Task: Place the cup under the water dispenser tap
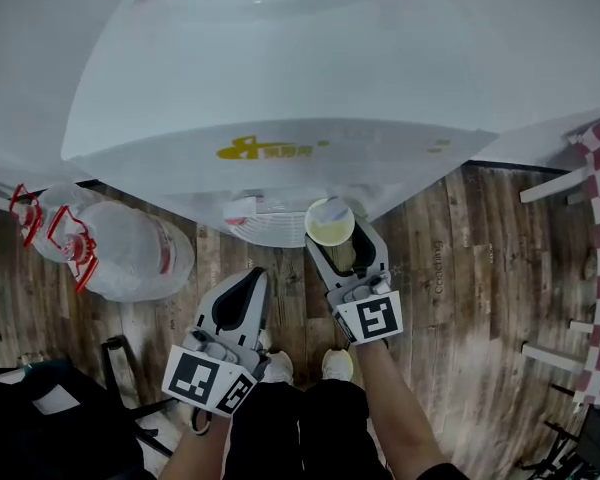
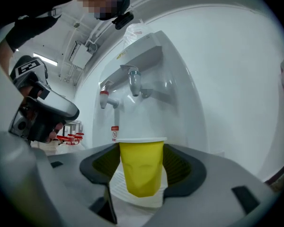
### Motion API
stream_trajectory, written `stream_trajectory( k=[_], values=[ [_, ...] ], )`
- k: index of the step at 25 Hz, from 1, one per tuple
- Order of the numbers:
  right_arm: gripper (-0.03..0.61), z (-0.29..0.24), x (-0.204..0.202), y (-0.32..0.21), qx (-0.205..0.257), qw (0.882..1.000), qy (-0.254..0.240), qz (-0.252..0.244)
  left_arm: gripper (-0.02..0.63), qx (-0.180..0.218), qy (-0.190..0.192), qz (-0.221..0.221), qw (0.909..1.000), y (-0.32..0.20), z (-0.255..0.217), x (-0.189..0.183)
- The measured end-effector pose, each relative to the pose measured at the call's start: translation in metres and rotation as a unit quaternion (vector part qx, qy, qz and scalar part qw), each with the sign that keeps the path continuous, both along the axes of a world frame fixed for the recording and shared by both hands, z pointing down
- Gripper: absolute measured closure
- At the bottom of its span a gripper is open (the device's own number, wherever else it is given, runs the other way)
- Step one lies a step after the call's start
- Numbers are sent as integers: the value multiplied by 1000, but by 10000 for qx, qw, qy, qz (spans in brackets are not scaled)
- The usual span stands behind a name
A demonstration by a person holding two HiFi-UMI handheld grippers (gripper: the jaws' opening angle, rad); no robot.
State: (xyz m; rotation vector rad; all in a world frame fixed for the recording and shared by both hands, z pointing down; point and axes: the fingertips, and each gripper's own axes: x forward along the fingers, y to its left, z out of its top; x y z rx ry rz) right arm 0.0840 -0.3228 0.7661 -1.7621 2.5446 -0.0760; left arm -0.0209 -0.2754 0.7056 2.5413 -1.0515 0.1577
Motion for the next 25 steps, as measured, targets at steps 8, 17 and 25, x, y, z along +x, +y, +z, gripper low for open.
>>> stream_trajectory(
  k=[8, 17, 25],
  values=[
    [291, 11, -4, -2, 91, 9999, 83, 121, 601, 18, 1, 13, 10000, -4, 13, -4],
    [291, 23, -1, 0, -81, 9999, 80, 117, 601, -38, -1, 31, 10000, -5, 19, -5],
    [276, 27, -1, 2, -228, 9996, 93, 102, 601, -62, -23, 30, 10000, -4, 18, -7]
  ],
)
